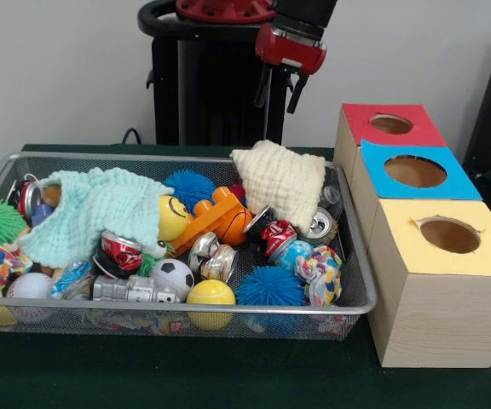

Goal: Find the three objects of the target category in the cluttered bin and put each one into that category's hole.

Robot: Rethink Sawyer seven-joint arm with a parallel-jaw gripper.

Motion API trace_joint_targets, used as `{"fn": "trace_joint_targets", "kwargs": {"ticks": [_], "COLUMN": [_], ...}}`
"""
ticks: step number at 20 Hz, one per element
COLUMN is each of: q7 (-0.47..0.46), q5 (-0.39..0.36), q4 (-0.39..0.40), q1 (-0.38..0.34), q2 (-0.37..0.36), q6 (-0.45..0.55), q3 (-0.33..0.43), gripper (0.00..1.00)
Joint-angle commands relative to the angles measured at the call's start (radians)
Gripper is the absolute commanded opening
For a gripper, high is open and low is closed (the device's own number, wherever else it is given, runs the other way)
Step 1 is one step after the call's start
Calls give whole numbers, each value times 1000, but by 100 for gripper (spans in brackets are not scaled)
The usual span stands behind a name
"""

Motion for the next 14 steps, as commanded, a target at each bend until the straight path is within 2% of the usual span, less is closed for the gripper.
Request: {"fn": "trace_joint_targets", "kwargs": {"ticks": [1, 9, 14], "q7": [152, 151, 165], "q5": [57, 52, 76], "q4": [-96, -102, -93], "q1": [0, 1, 37], "q2": [35, 33, 4], "q6": [113, 110, 94], "q3": [8, 11, -38], "gripper": [100, 100, 100]}}
